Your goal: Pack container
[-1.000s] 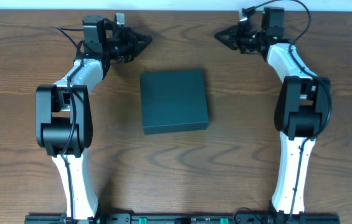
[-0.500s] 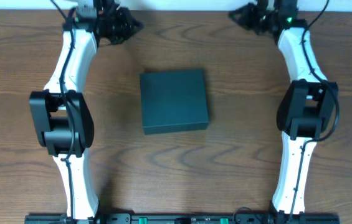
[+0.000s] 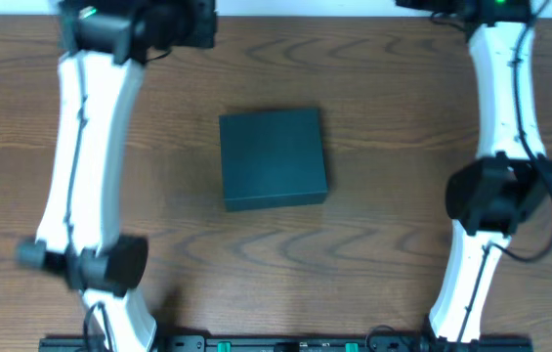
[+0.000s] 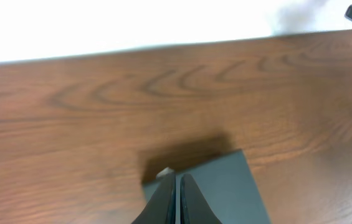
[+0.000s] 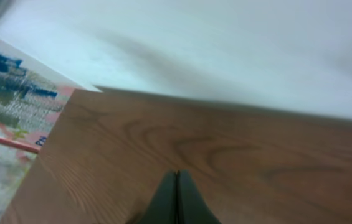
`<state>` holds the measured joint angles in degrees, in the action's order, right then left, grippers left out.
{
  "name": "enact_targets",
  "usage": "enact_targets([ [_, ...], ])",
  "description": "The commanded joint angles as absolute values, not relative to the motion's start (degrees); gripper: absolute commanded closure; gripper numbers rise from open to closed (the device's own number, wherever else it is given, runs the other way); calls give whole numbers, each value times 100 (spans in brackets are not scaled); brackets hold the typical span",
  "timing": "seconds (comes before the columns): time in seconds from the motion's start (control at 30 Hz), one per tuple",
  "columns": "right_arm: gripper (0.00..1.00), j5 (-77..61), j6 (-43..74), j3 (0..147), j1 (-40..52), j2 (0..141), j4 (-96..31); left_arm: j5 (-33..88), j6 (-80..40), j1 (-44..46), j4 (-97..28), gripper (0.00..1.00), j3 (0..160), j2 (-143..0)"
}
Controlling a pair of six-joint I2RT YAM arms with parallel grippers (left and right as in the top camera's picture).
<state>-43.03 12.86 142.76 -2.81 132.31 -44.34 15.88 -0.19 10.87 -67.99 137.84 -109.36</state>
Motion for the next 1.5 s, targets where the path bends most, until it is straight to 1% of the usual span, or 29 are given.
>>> enact_targets([
  [0.0,98,-4163,731,14422,-381,12370,-4602,1022,548,1050,-7284,94,13963,-10259],
  [0.1,98,-3769,642,14420,-270,11920,-4805,556,727,1052,-7874,94,13963,-9802],
  [0.17,99,-3592,451,14420,-161,11609,-5019,491,727,1048,-8239,94,13941,-9500],
  [0.27,98,-3205,128,14276,75,11002,-5282,969,670,1022,-8278,94,13675,-8785],
  [0.37,98,-2810,-3,13817,213,10355,-5295,913,777,1020,-8180,94,13200,-7942],
  [0.4,97,-2657,-32,13616,239,10138,-5290,812,777,1020,-8099,94,12984,-7627],
  [0.47,88,-2316,-38,13144,272,9679,-5275,521,777,1020,-7933,94,12438,-6932],
  [0.53,85,-2088,-139,12617,276,9207,-5271,99,773,1020,-7828,94,11795,-6187],
  [0.57,81,-2056,-217,12396,276,9015,-5262,-49,773,1020,-7800,94,11515,-5881],
  [0.63,68,-2056,-346,11946,276,8648,-5186,-244,773,1020,-7797,94,10989,-5312],
  [0.67,53,-2056,-353,11756,276,8493,-5137,-305,773,1020,-7797,94,10744,-5054],
  [0.7,43,-2056,-351,11563,276,8331,-5085,-346,773,1020,-7795,92,10519,-4814],
  [0.73,28,-2056,-351,11432,276,8211,-5059,-357,773,1020,-7791,85,10296,-4567],
  [0.77,11,-2056,-351,11334,276,8117,-5063,-357,773,1020,-7787,73,10145,-4388],
  [0.8,1,-2056,-349,11273,276,8053,-5085,-355,773,1020,-7784,48,10027,-4239],
  [0.83,1,-2058,-349,11238,276,8009,-5162,-355,773,1020,-7784,9,9933,-4099],
  [0.87,1,-2058,-349,11238,276,8003,-5284,-355,773,1020,-7789,5,9889,-4023],
  [0.93,1,-2067,-338,11238,276,8003,-5655,-357,770,1020,-7822,5,9867,-3903],
  [1.03,1,-2099,-327,11236,276,8016,-6604,-172,725,1020,-8060,5,9867,-3854],
  [1.07,1,-2213,-154,11225,279,8023,-6755,-145,729,1020,-8193,5,9867,-3854],
  [1.13,1,-2510,388,11194,283,8027,-6794,-150,729,1020,-8451,5,9867,-3854],
  [1.17,1,-2504,480,11192,283,8025,-6845,-148,729,1020,-8604,5,9867,-3854],
  [1.4,1,-2506,467,11192,281,8025,-6976,-150,729,1020,-9526,5,9867,-3854],
  [1.47,1,-2506,467,11192,281,8025,-6976,-526,1103,1020,-9679,5,9867,-3854],
])
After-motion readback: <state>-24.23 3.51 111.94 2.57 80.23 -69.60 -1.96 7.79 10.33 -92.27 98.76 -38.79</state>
